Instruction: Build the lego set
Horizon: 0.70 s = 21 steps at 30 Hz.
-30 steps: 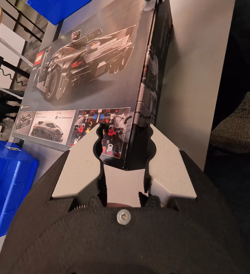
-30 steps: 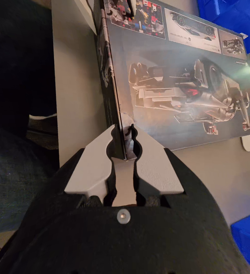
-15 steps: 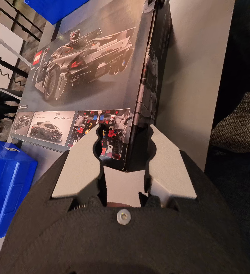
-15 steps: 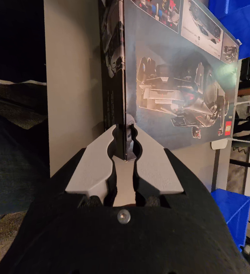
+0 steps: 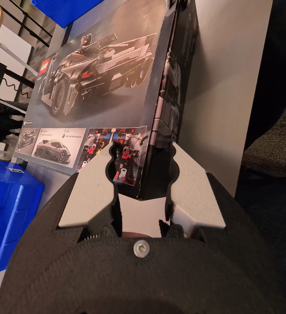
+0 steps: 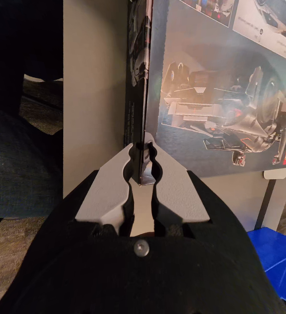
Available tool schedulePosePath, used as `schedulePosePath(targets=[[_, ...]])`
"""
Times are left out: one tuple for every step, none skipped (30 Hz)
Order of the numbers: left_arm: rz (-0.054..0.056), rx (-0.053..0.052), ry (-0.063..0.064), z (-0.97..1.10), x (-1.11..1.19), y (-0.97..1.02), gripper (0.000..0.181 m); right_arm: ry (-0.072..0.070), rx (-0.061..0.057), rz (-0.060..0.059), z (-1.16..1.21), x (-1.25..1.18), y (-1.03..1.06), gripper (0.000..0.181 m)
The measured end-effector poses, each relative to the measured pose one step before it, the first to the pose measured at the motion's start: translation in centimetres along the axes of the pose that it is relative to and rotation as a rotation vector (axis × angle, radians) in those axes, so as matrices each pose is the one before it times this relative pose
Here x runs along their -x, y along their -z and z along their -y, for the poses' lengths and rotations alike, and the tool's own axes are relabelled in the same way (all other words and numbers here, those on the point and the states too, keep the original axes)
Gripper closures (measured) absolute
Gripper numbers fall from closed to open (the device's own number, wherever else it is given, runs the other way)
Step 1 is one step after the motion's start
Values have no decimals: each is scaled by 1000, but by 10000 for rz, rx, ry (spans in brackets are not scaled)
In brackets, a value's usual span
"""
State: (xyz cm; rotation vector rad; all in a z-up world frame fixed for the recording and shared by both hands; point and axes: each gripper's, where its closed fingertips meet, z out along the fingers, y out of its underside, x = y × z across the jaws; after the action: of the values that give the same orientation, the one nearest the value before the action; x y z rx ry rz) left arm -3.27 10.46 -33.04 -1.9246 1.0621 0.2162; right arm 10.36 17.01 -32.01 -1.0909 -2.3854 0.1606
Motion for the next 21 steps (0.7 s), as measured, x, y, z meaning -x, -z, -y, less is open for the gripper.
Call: schedulePosePath(targets=[[14, -9, 4, -8, -5, -16, 121, -13, 34, 175, 8, 4, -5, 169], [3, -5, 12, 1, -9, -9, 121, 24, 18, 134, 1, 2, -24, 170], [-5, -6, 10, -10, 0, -13, 121, 14, 52, 115, -10, 16, -7, 170], [-1, 3, -10, -10, 1, -4, 121, 70, 82, 82, 13, -5, -13, 170], [0, 4, 6, 2, -10, 0, 121, 85, 123, 26, 11, -4, -20, 170], [-1, -8, 10, -10, -1, -7, 121, 34, 124, -1, 15, 16, -20, 170], [8, -7, -7, -4, -12, -17, 121, 99, 45, -51, 6, -5, -23, 171], [8, 3, 3, -3, -2, -6, 121, -6, -73, -42, 8, -12, -6, 171], [8, 10, -18, 8, 5, 0, 121, 5, -51, -107, -15, 21, 7, 170], [16, 15, -27, -5, 1, -4, 121, 84, 18, -212, 5, -4, 0, 170], [27, 9, -10, 2, 4, -7, 120, 86, 34, -326, 2, -19, -6, 170], [23, 1, -11, -4, -12, -1, 120, 71, 11, -422, 5, -35, -7, 169], [21, 1, -21, -1, -2, -9, 120, 20, -36, -464, 7, -4, -22, 169], [19, -5, -11, -2, 6, -2, 120, -42, -63, -341, -22, -15, 34, 168], [3, -4, 0, 10, 4, 11, 120, -37, -53, -283, 14, -91, 36, 167], [-3, -2, -5, 4, 16, -1, 120, 14, -8, -326, 62, -45, -23, 166], [-10, -18, 3, 6, 13, 16, 120, 197, 27, -441, 55, -24, -52, 165], [-5, -28, 8, 11, 6, 12, 120, 138, 25, -383, 10, -17, 32, 164], [7, -11, -16, 4, 15, 10, 120, -71, -14, -211, -23, -18, 60, 164], [1, 9, -23, 2, 5, 2, 120, -191, -44, -36, -18, 29, 3, 165], [-9, 12, -6, 0, -4, 4, 120, -160, -21, 128, -19, 7, -5, 164]])
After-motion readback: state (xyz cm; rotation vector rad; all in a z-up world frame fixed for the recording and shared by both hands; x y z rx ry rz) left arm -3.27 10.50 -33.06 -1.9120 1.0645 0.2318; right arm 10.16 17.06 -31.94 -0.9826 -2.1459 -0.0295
